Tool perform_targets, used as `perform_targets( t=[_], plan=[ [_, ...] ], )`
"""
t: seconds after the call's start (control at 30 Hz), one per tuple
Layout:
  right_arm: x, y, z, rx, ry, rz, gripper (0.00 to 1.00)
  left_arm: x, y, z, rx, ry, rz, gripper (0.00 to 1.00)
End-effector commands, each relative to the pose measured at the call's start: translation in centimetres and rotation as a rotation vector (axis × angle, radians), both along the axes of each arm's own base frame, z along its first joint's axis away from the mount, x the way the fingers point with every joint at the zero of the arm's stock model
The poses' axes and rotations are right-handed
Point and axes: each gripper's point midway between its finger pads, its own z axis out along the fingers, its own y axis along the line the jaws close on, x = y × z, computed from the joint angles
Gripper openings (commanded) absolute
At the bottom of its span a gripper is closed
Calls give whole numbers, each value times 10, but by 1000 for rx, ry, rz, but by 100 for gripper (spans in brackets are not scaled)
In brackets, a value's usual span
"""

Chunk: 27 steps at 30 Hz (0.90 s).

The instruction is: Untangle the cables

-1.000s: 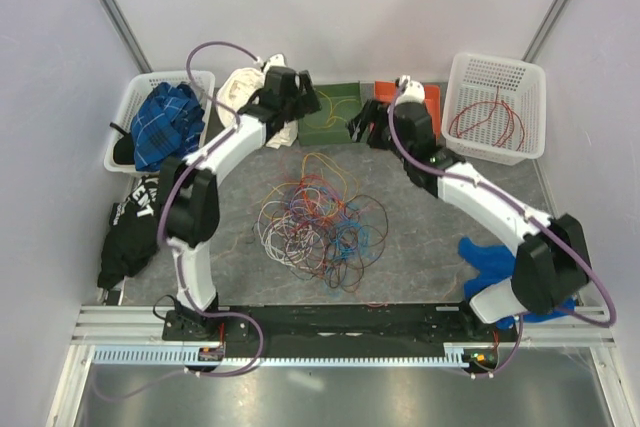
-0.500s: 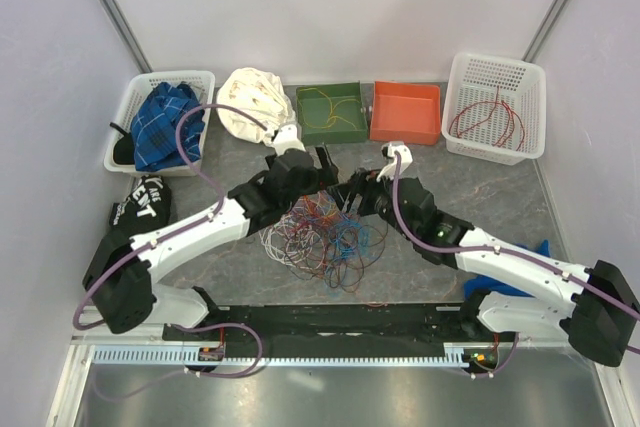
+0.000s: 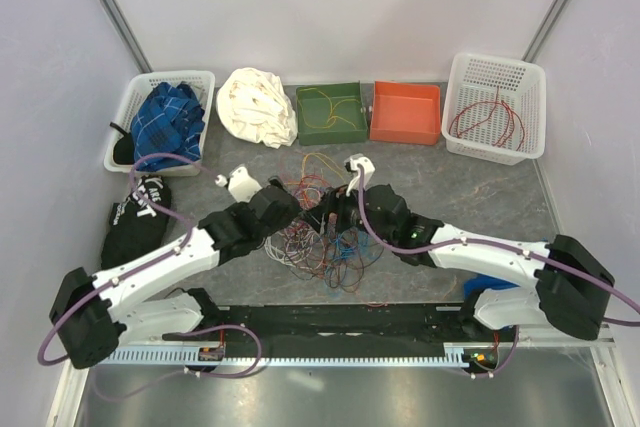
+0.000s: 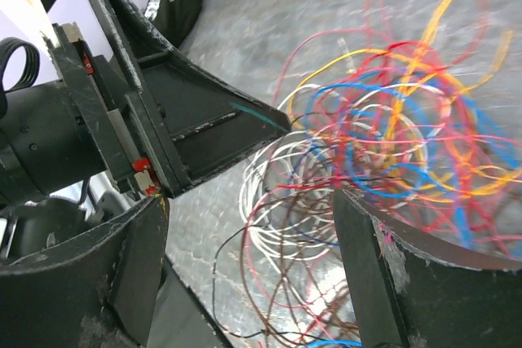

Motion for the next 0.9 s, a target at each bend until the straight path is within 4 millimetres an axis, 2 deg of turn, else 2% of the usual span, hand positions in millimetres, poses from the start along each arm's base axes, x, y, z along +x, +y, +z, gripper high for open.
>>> perform_targets(
  t=[0.0, 0.07, 0.17, 0.27, 0.37, 0.43, 0.5, 0.53, 0.57, 0.67, 0.83, 0.87],
  plan=[
    [69, -77, -52, -349, -39, -389, 83, -30, 36, 1, -55, 9, 76, 100],
    [73, -72, -35, -326, -72, -381, 83, -33, 43, 0, -72, -13, 95, 100],
    [65, -57, -1, -234, -131, -283, 82, -36, 48, -10, -55, -2, 83, 100],
    [47, -46, 17, -188, -152, -158, 83, -37, 44, -13, -59, 18, 60, 100],
    [41, -57, 17, -198, -145, -178, 83, -34, 37, -12, -61, 13, 27, 100],
    [50, -70, 5, -262, -146, -244, 83, -33, 32, -14, -54, 19, -2, 100],
    [57, -72, 0, -309, -141, -258, 83, -32, 25, -16, -63, 25, -26, 100],
    [63, -71, -14, -348, -121, -255, 83, -33, 24, -20, -54, 40, -30, 100],
    [68, -67, -12, -348, -117, -254, 82, -35, 23, -25, -50, 54, -32, 100],
    [81, -61, -35, -386, -78, -252, 79, -40, 21, -34, -52, 89, -45, 100],
    [99, -53, -78, -433, -2, -234, 75, -44, 24, -37, -58, 88, -54, 100],
    [100, -49, -82, -427, 7, -214, 68, -45, 25, -37, -63, 79, -55, 100]
  ],
)
